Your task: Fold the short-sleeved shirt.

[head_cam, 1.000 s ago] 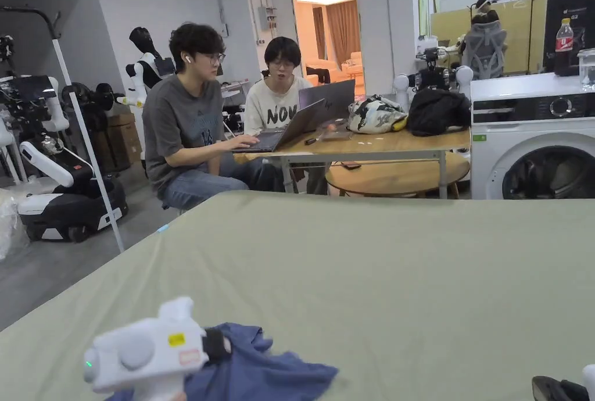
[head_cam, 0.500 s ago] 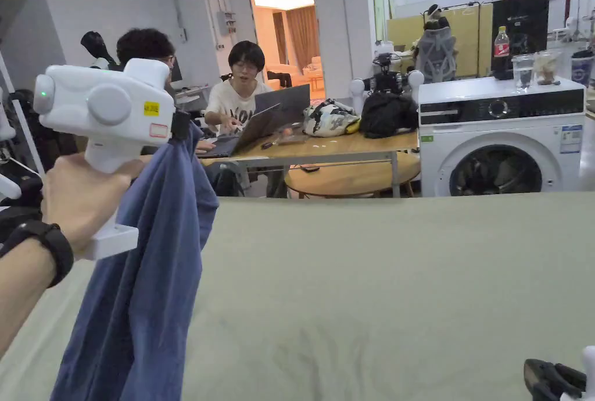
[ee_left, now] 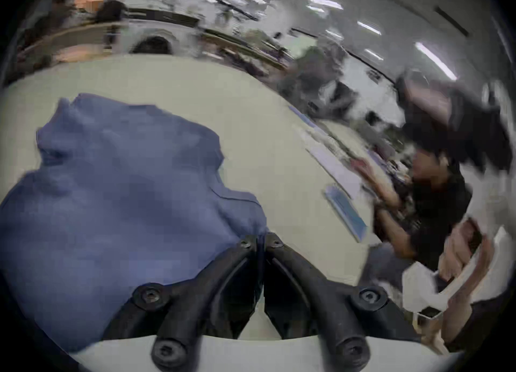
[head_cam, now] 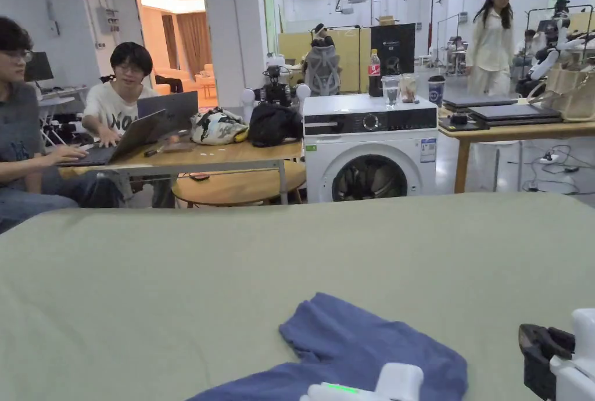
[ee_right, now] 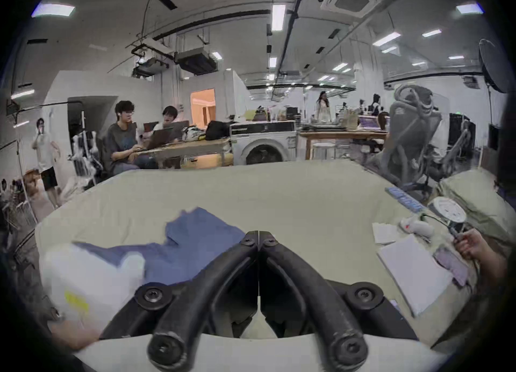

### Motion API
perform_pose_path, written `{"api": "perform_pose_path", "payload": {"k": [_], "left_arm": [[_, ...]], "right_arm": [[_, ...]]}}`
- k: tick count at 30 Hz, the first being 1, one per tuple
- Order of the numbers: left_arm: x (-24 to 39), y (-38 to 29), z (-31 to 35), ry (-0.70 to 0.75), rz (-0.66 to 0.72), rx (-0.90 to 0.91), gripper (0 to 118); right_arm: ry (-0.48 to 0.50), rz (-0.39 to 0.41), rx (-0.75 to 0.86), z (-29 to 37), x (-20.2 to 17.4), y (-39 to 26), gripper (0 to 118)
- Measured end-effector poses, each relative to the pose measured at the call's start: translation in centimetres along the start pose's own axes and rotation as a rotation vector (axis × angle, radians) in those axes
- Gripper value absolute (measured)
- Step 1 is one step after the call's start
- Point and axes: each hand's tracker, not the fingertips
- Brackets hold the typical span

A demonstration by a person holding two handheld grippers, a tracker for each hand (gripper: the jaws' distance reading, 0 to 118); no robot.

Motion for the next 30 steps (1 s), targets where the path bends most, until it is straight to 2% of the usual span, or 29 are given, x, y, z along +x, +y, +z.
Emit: {"api": "perform_pose_path", "payload": {"k": [2,3,4,7,10,13,15,18,19,21,23,25,27,30], "left_arm": [[3.0,-0.6,-1.9,-0.027,-0.034,-0.025,2],[3.4,-0.3,-2.1,-0.026,-0.021,-0.030,15],[3.4,-0.1,-1.9,-0.027,-0.019,-0.020,45],[4.0,1.2,1.9,0.002,-0.050,0.127,50],[2.1,3.1,8.0,0.136,-0.110,0.277,50],[0.4,4.1,15.6,0.345,-0.183,0.416,50],[-1.7,4.1,20.7,0.459,-0.171,0.497,50],[-4.1,2.8,27.6,0.533,-0.083,0.607,49],[-4.6,2.2,29.2,0.556,-0.074,0.629,39],[-5.1,0.5,32.4,0.663,-0.081,0.686,3],[-5.3,-0.8,34.4,0.788,-0.103,0.710,0],[-5.9,-1.5,36.1,0.742,-0.095,0.688,0],[-6.0,-2.1,37.0,0.779,-0.081,0.661,0],[-6.7,-2.6,37.5,0.756,-0.059,0.603,0]], "right_arm": [[-0.023,0.008,0.004,0.6,0.5,0.0,0],[-0.026,0.008,0.002,0.8,0.7,0.0,0],[-0.027,0.006,0.001,0.9,0.8,-0.1,0],[-0.023,0.002,0.000,1.2,0.8,-0.4,0],[-0.007,0.009,0.002,0.6,0.1,-0.6,0],[0.045,0.001,-0.002,-0.5,-1.2,-0.4,0],[0.073,0.007,0.004,-1.1,-2.4,-0.2,0],[0.122,0.014,0.007,-2.0,-4.2,0.1,0],[0.134,0.016,0.005,-2.2,-4.6,0.1,0],[0.156,0.027,0.002,-2.8,-5.6,0.0,0],[0.177,0.038,-0.002,-3.0,-6.5,-0.1,0],[0.192,0.040,-0.009,-3.1,-7.1,-0.3,0],[0.203,0.036,-0.017,-3.3,-7.6,-0.7,0],[0.210,0.039,-0.033,-3.5,-7.9,-1.2,0]]}}
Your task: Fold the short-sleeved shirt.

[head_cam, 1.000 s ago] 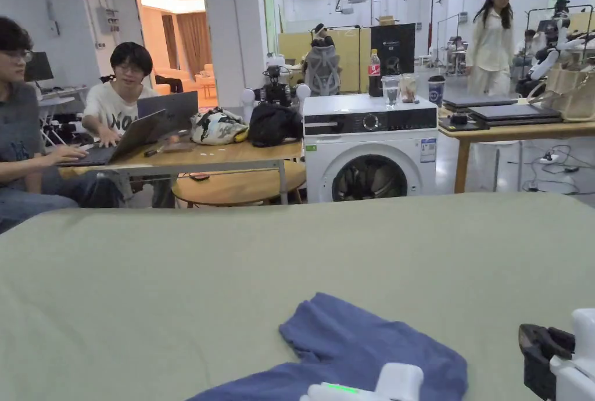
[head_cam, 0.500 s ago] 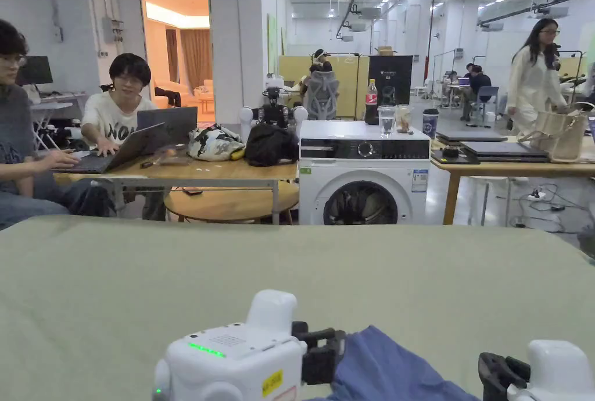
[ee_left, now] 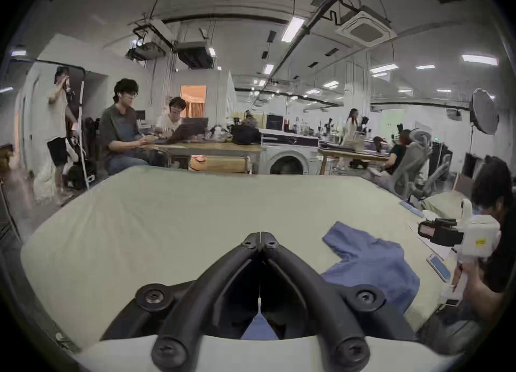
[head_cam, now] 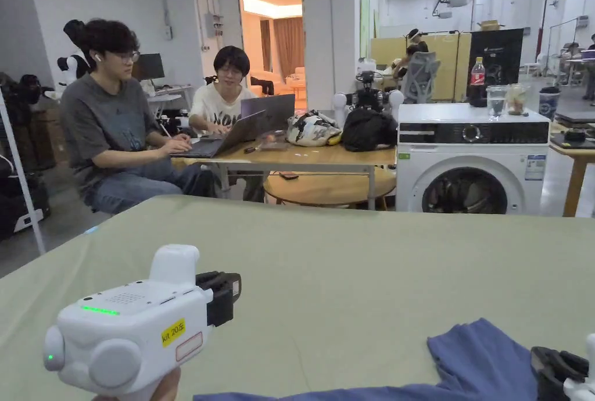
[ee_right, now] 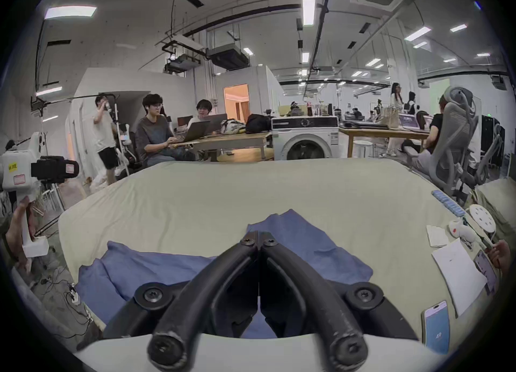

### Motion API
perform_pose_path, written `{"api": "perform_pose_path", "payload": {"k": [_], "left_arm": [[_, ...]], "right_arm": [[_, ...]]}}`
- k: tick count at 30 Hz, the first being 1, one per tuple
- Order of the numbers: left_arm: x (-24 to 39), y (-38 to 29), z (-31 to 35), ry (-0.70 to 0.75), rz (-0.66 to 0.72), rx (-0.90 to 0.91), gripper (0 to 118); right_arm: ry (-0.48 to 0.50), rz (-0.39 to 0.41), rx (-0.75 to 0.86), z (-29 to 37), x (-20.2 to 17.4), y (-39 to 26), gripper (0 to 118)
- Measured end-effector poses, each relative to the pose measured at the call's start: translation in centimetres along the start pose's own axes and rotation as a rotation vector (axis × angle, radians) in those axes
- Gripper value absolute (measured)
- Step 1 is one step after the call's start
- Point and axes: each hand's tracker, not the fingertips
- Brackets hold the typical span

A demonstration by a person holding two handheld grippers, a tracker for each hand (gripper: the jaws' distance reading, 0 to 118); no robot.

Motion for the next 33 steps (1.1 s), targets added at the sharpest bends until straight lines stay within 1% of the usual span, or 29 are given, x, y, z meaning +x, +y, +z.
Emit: {"api": "perform_pose_path", "payload": {"k": [2,3,4,5,7,8,10,13,14,17,19,20,23,24,25,26,27,28,29,30,31,32,33], "left_arm": [[-0.9,-0.4,-0.5,-0.029,0.056,-0.059,0],[-1.3,-0.7,-0.8,-0.021,0.078,-0.084,0],[-1.8,-0.8,-1.7,-0.018,0.103,-0.177,0],[-2.2,-1.2,-2.7,0.006,0.130,-0.271,2],[-3.1,-3.0,-4.5,0.017,0.138,-0.398,26],[-4.2,-4.1,-6.4,0.016,0.145,-0.418,31],[-5.1,-6.4,-8.0,0.035,0.175,-0.485,35],[-7.5,-9.3,-10.7,0.077,0.201,-0.558,36],[-7.9,-10.1,-11.4,0.095,0.209,-0.587,39],[-8.0,-11.4,-11.6,0.104,0.245,-0.621,59],[-8.2,-12.2,-12.2,0.129,0.253,-0.640,67],[-8.3,-12.3,-12.3,0.137,0.255,-0.646,68],[-8.7,-13.1,-13.2,0.151,0.293,-0.681,67],[-9.2,-13.2,-13.5,0.134,0.318,-0.686,61],[-9.9,-13.1,-13.9,0.150,0.300,-0.686,37],[-9.9,-12.9,-14.1,0.176,0.267,-0.691,16],[-10.1,-12.8,-14.3,0.165,0.258,-0.688,7],[-9.3,-12.7,-13.7,0.123,0.306,-0.682,1],[-9.1,-12.8,-13.9,0.131,0.315,-0.693,0],[-8.5,-13.1,-14.1,0.142,0.281,-0.693,0],[-7.9,-13.3,-14.3,0.151,0.208,-0.706,0],[-6.6,-13.0,-13.9,0.156,0.169,-0.705,0],[-6.0,-12.8,-13.7,0.152,0.153,-0.697,0]], "right_arm": [[0.002,0.004,-0.008,-0.1,-0.1,-0.3,0],[0.003,0.007,-0.012,-0.1,-0.1,-0.4,0],[0.004,0.007,-0.017,-0.1,-0.1,-0.6,0],[0.005,0.005,-0.020,0.0,0.0,-0.7,0],[0.007,-0.007,-0.031,0.0,0.5,-1.1,0],[0.006,-0.011,-0.036,0.1,0.7,-1.3,0],[-0.004,-0.013,-0.046,0.4,1.3,-1.9,0],[-0.029,-0.010,-0.072,0.8,2.6,-2.8,0],[-0.039,-0.016,-0.082,0.9,3.1,-3.0,0],[-0.068,-0.058,-0.098,1.3,4.8,-3.6,0],[-0.089,-0.094,-0.111,1.6,5.8,-3.9,0],[-0.095,-0.099,-0.114,1.6,6.1,-4.0,0],[-0.123,-0.093,-0.122,2.0,7.0,-4.4,0],[-0.133,-0.081,-0.126,2.2,7.1,-4.5,0],[-0.145,-0.060,-0.132,2.6,7.2,-4.7,0],[-0.154,-0.042,-0.136,3.0,7.3,-5.1,0],[-0.165,-0.034,-0.139,3.6,7.4,-5.7,0],[-0.170,-0.037,-0.149,3.9,7.7,-6.1,0],[-0.176,-0.046,-0.159,4.2,8.0,-6.4,0],[-0.186,-0.063,-0.171,4.6,8.3,-6.9,0],[-0.197,-0.091,-0.181,4.9,8.7,-7.4,0],[-0.197,-0.122,-0.191,5.1,9.0,-7.7,0],[-0.183,-0.160,-0.199,5.2,9.6,-8.1,14]]}}
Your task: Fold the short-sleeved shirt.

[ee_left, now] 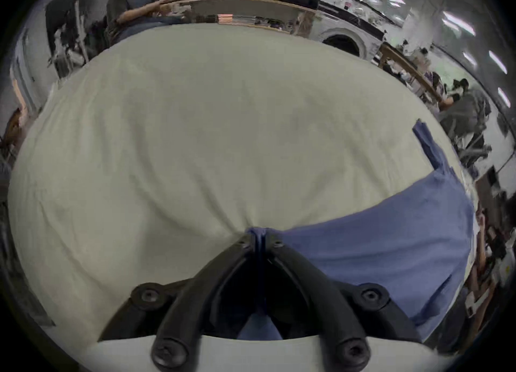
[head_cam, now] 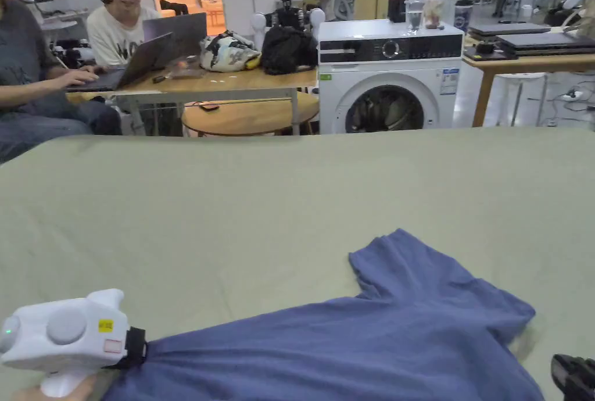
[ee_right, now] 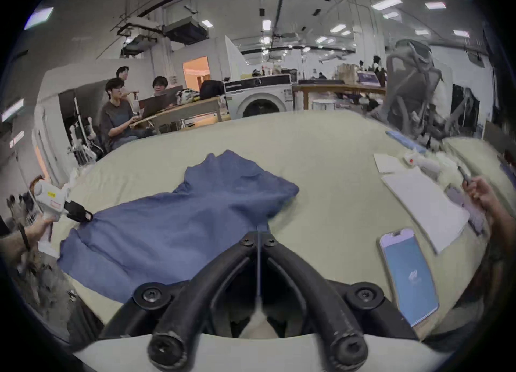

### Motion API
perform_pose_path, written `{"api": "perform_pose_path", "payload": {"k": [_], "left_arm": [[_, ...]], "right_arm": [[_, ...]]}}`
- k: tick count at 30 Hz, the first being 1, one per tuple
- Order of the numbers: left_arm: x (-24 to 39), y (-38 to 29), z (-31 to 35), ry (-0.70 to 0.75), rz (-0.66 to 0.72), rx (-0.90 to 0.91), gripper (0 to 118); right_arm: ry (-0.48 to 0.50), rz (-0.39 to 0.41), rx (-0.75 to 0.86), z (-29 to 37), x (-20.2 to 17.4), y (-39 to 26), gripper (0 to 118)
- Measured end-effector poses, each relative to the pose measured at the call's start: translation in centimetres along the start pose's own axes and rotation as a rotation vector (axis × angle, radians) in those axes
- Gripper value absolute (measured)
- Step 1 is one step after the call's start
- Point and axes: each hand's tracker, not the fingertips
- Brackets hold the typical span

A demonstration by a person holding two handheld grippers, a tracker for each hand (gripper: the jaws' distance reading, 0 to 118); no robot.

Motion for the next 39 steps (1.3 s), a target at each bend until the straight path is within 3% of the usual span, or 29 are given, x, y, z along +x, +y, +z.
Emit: {"api": "perform_pose_path", "payload": {"k": [1,2,3,6,9,10,13,14,16,22,25,32,39], "left_arm": [[0.2,-0.1,0.1,-0.001,0.003,-0.006,0],[0.2,0.0,0.0,-0.002,0.005,-0.023,0],[0.1,0.3,0.2,-0.009,0.018,-0.033,0],[0.2,0.5,0.6,-0.031,0.060,-0.064,0],[-0.4,0.6,0.3,-0.036,0.049,-0.064,0],[-0.2,0.3,0.4,-0.035,0.049,-0.053,0],[-0.9,-0.2,0.5,-0.046,0.059,-0.009,0],[-1.0,-0.5,1.0,-0.056,0.065,0.026,0],[-0.9,-1.4,2.3,-0.034,-0.018,0.151,0],[-0.2,0.1,12.4,-0.165,0.041,0.466,0],[0.3,2.9,17.3,-0.148,-0.014,0.596,0],[0.5,8.5,26.3,-0.167,0.008,0.794,0],[1.3,15.2,29.6,-0.119,0.006,0.875,0]], "right_arm": [[0.032,-0.037,-0.014,0.2,0.4,-0.3,49],[0.032,-0.076,-0.031,0.0,0.8,-0.6,68],[0.029,-0.110,-0.054,-0.4,1.0,-0.8,70],[0.038,-0.204,-0.130,-1.8,1.1,-1.7,69],[0.063,-0.245,-0.200,-4.4,1.1,-2.8,66],[0.054,-0.247,-0.233,-5.4,0.9,-3.2,60],[0.050,-0.245,-0.230,-5.9,0.3,-3.3,16],[0.103,-0.262,-0.223,-5.6,0.2,-3.0,8],[0.057,-0.209,-0.194,-4.5,-0.4,-2.3,8],[0.136,-0.123,-0.072,-1.2,-1.8,2.6,8],[0.150,-0.070,0.017,-0.3,-3.2,6.4,7],[0.156,-0.044,0.175,1.4,-4.6,16.7,7],[0.102,0.072,0.288,2.5,-8.0,26.8,7]]}}
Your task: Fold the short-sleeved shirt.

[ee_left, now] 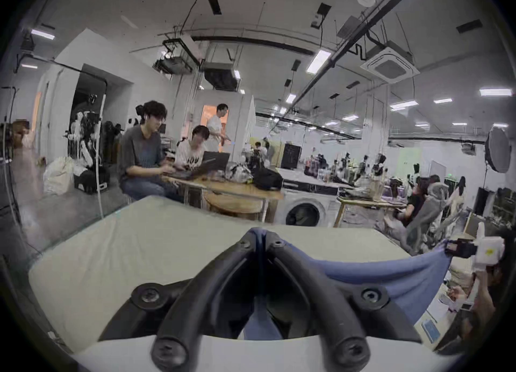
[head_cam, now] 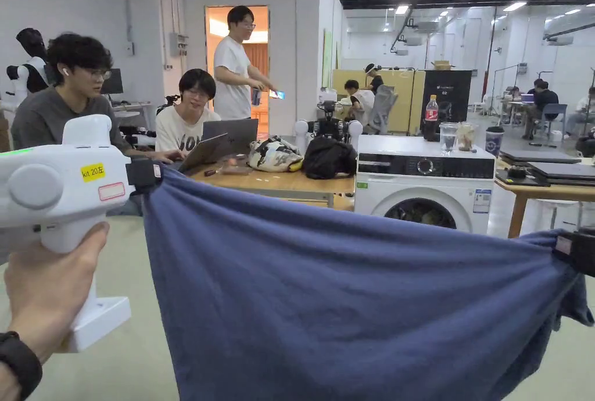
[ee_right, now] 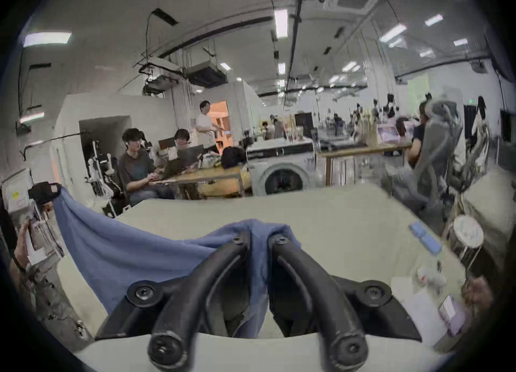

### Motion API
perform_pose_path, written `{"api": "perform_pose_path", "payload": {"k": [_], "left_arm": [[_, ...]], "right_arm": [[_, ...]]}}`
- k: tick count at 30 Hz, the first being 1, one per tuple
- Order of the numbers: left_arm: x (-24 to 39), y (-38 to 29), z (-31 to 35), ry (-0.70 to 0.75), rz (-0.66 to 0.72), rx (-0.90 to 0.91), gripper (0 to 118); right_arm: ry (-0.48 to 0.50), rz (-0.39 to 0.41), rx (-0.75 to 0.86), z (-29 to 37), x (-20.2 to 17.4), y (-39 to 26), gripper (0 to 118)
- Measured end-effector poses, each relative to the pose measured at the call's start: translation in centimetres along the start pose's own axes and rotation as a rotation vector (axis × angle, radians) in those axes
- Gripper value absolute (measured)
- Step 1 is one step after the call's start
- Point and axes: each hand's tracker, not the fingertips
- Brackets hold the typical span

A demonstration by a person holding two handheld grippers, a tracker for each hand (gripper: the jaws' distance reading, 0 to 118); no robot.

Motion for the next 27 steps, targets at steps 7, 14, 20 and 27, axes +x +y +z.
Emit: {"api": "perform_pose_path", "payload": {"k": [7,14,20,27], "left_arm": [[0.0,5.4,-6.3,0.033,-0.068,0.023,0],[1.7,6.6,-11.6,0.067,-0.118,0.055,0],[0.2,4.7,-16.5,0.081,-0.085,0.019,0],[-1.6,-5.6,-15.1,0.041,-0.028,-0.086,0]], "right_arm": [[-0.036,0.040,0.074,-5.9,-0.6,8.8,7],[-0.079,0.117,0.063,-12.8,-2.0,14.1,7],[-0.128,0.138,0.041,-17.2,-2.5,14.0,7],[-0.092,0.019,-0.100,-17.7,1.7,3.1,7]]}}
